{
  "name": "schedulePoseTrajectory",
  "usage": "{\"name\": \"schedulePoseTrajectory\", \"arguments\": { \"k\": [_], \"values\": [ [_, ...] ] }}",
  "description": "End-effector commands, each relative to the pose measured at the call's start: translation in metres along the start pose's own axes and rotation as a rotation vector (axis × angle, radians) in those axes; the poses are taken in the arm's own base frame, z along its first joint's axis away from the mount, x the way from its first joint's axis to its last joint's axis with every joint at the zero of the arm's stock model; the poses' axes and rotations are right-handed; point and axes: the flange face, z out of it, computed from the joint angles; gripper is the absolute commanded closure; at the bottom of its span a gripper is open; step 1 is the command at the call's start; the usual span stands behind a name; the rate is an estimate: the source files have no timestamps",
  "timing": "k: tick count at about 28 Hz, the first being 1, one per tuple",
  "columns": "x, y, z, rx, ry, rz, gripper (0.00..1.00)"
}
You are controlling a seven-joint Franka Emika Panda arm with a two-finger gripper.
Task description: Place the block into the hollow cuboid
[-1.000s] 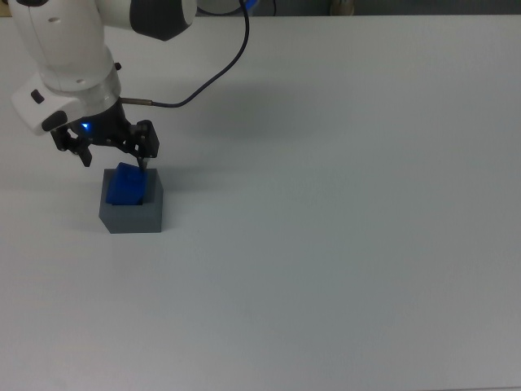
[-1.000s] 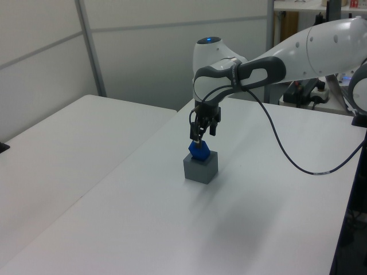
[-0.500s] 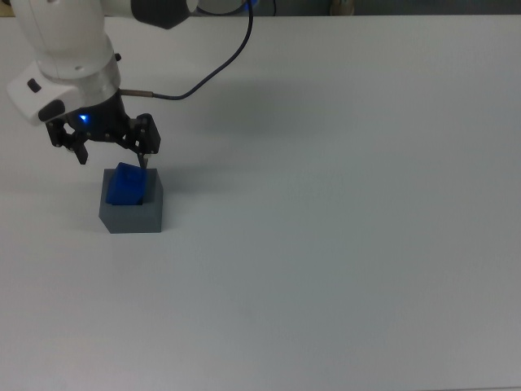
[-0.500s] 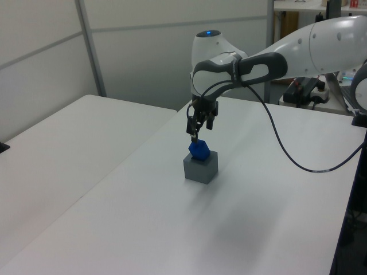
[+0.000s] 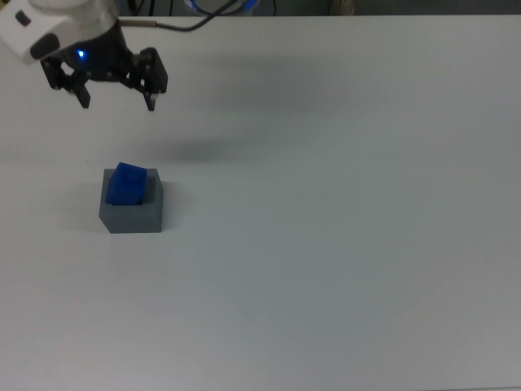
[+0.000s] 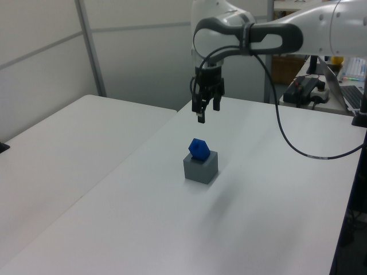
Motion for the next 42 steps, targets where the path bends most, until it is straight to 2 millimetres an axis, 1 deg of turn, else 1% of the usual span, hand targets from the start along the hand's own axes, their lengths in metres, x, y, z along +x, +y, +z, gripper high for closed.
{"name": "schedulePoseTrajectory", "arguments": {
  "k": [1,19,24,27,36,37,38,42],
  "values": [
    [-0.011,-0.007,-0.012,0.015,-0.03,-0.018,0.0],
    [-0.012,-0.005,-0.013,0.001,-0.035,-0.049,0.0],
    [-0.012,-0.004,-0.014,0.0,-0.032,-0.047,0.0],
    [-0.014,-0.003,-0.02,-0.001,-0.023,-0.045,0.0],
    [-0.018,0.014,-0.023,-0.006,-0.019,-0.021,0.0],
    [-0.018,0.017,-0.023,-0.01,-0.019,-0.018,0.0],
    [-0.02,0.027,-0.024,-0.021,-0.019,-0.01,0.0],
    [-0.022,0.04,-0.024,-0.03,-0.019,-0.003,0.0]
  ]
}}
